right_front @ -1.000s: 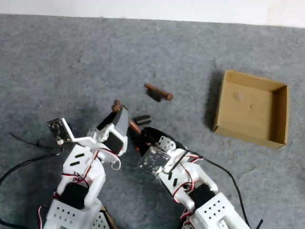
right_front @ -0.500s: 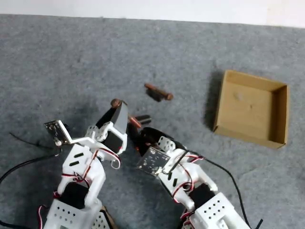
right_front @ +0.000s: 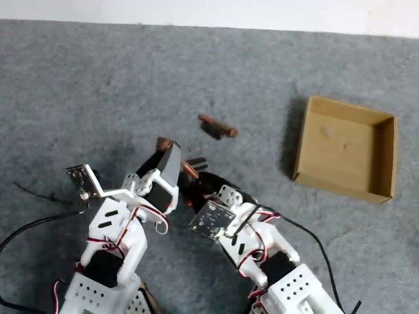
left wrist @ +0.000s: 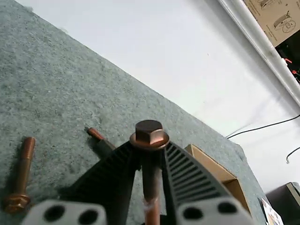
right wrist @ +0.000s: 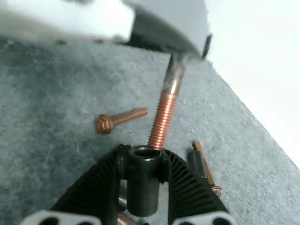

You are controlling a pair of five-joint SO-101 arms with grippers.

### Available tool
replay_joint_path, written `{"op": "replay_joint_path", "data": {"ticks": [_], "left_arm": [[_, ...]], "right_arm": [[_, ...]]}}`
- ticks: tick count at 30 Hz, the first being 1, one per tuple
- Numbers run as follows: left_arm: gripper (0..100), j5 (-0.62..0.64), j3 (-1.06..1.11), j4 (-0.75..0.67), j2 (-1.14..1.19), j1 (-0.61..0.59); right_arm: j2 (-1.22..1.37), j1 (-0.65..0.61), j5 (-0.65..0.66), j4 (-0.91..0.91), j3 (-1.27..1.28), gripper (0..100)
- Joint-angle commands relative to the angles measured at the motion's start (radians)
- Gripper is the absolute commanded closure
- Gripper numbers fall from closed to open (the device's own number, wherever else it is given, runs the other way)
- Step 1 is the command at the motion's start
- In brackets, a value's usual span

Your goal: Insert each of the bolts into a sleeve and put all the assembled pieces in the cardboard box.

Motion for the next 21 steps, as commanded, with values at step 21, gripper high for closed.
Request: {"op": "replay_joint_path", "data": {"ticks": [21], "left_arm": [[99, 0.005, 0.019, 0.046, -0.019, 0.033]], "right_arm": [[-0.001, 0.016, 0.003, -0.035, 0.130, 99.3]]}}
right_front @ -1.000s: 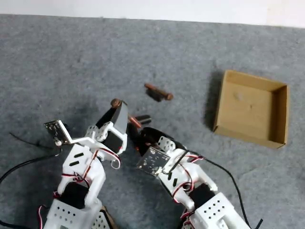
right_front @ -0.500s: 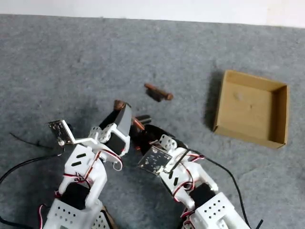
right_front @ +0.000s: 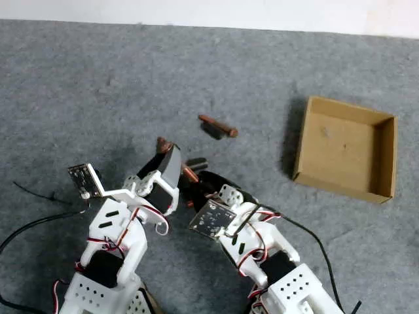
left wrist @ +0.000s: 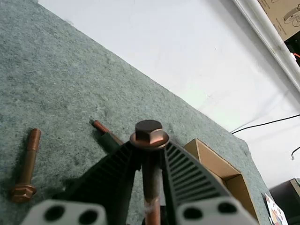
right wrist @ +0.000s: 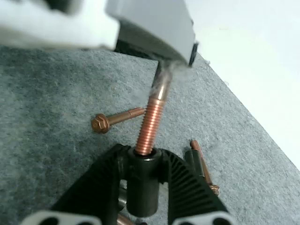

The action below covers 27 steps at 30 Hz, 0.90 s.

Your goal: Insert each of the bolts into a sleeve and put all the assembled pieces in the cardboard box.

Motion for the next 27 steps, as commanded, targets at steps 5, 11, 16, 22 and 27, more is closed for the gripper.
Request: {"op": "replay_joint_path", "data": {"ticks": [5, 11, 16, 22, 27], "left_arm": [[100, -0.041, 0.019, 0.018, -0.018, 0.047], [100, -0.081, 0.019, 0.032, -0.018, 0.056], [100, -0.178, 0.019, 0.137, -0.018, 0.183], [99, -0.199, 0.019, 0.141, -0.018, 0.200], [95, -0.198, 0.019, 0.146, -0.018, 0.200]], "right_arm": [[-0.002, 0.013, 0.003, -0.028, 0.130, 99.3], [-0.004, 0.031, -0.012, -0.036, 0.127, 99.3], [-0.004, 0.116, -0.158, -0.081, 0.125, 99.3], [-0.004, 0.117, -0.158, -0.105, 0.128, 99.3], [-0.004, 0.120, -0.158, -0.110, 0.125, 99.3]]}}
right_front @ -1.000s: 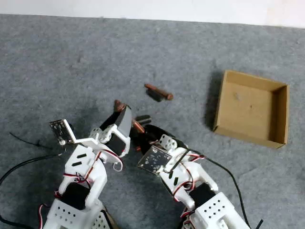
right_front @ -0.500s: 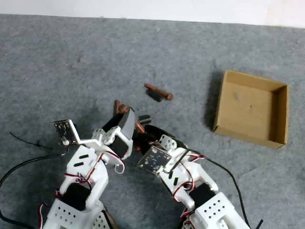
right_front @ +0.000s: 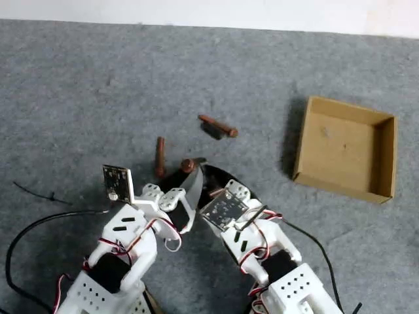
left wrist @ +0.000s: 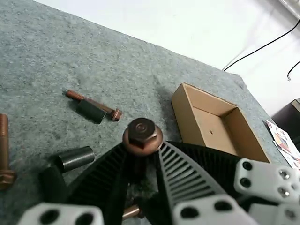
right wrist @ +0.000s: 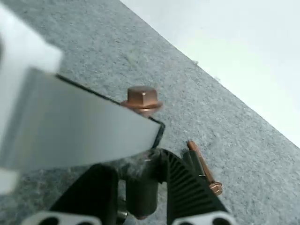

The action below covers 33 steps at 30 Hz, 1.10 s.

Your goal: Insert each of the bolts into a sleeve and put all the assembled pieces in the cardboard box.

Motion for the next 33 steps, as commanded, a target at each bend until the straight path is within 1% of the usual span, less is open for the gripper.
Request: {"op": "replay_joint_path", "data": {"ticks": [1, 6, 8, 10, 13, 15, 16, 19, 21, 22, 25, 28, 30, 33], "left_arm": [[91, -0.005, 0.019, 0.015, -0.013, 0.019], [65, -0.002, 0.019, 0.055, -0.013, 0.016], [60, 0.015, 0.019, 0.054, -0.013, -0.042], [59, 0.101, 0.007, 0.038, -0.013, -0.153], [62, 0.210, -0.007, -0.031, -0.013, -0.332], [65, 0.259, -0.008, -0.066, -0.013, -0.415], [67, 0.267, -0.004, -0.083, -0.013, -0.438], [76, 0.269, 0.001, -0.100, -0.013, -0.450], [81, 0.261, 0.012, -0.106, -0.013, -0.452], [84, 0.236, 0.013, -0.106, -0.013, -0.452], [92, 0.166, 0.016, -0.106, -0.013, -0.455], [100, 0.132, 0.018, -0.101, -0.013, -0.456], [99, 0.112, 0.019, -0.100, -0.013, -0.456], [99, 0.104, 0.019, -0.095, -0.013, -0.456]], "right_arm": [[-0.004, 0.044, -0.008, -0.056, 0.125, 99.3], [-0.004, 0.056, 0.005, -0.056, 0.125, 99.3], [-0.004, 0.071, 0.021, -0.058, 0.125, 99.3], [-0.004, 0.085, 0.021, -0.058, 0.125, 99.3], [-0.004, 0.111, 0.020, -0.058, 0.125, 99.3], [-0.004, 0.130, 0.020, -0.058, 0.125, 99.3], [-0.004, 0.139, 0.020, -0.059, 0.125, 99.3], [-0.004, 0.174, 0.020, -0.096, 0.128, 99.3], [-0.004, 0.226, 0.017, -0.133, 0.133, 99.3], [-0.004, 0.263, -0.006, -0.137, 0.125, 99.3], [-0.005, 0.397, -0.135, -0.142, 0.111, 99.3], [-0.004, 0.533, -0.227, -0.134, 0.056, 99.3], [0.004, 0.602, -0.233, -0.117, 0.025, 99.2], [0.005, 0.664, -0.152, -0.010, -0.036, 99.2]]}}
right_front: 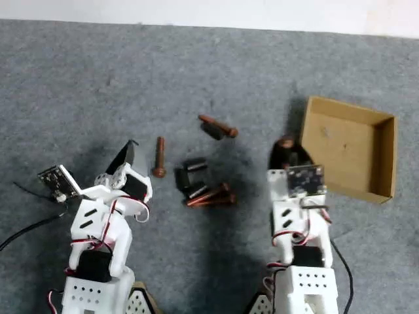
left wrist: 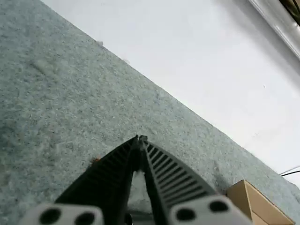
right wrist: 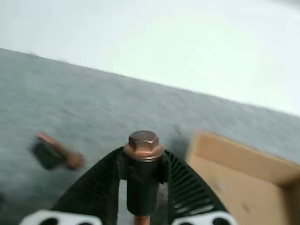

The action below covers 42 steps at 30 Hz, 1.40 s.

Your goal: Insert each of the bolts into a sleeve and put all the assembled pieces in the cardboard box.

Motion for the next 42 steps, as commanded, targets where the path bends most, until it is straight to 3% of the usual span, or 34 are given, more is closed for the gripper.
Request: {"op": "replay_joint_path", "data": {"ticks": [1, 6, 15, 23, 26, 29, 32, 37, 42], "left_arm": [[99, -0.029, 0.019, -0.003, -0.013, -0.012], [99, -0.069, 0.019, 0.011, -0.013, -0.008], [98, -0.068, 0.019, 0.031, -0.012, -0.012], [98, -0.068, 0.019, 0.044, -0.012, -0.012], [98, -0.068, 0.019, 0.044, -0.012, -0.012], [98, -0.068, 0.019, 0.044, -0.012, -0.012], [98, -0.069, 0.019, 0.044, -0.012, -0.015], [98, -0.069, 0.019, 0.044, -0.012, -0.050], [98, -0.069, 0.019, 0.044, -0.012, -0.048]], "right_arm": [[0.008, 0.074, 0.055, 0.097, -0.077, 99.2], [0.228, 0.151, 0.051, 0.213, -0.394, 99.2], [1.070, 0.337, 0.014, 0.260, -1.009, 99.2], [1.504, 0.374, -0.160, 0.727, -1.537, 95.6], [1.567, 0.357, -0.224, 0.855, -1.655, 82.5], [1.577, 0.329, -0.157, 0.958, -1.724, 71.4], [1.575, 0.315, -0.092, 1.107, -1.762, 69.9], [1.477, 0.308, -0.172, 1.187, -1.840, 69.9], [1.239, 0.160, -0.175, 1.199, -1.684, 69.9]]}}
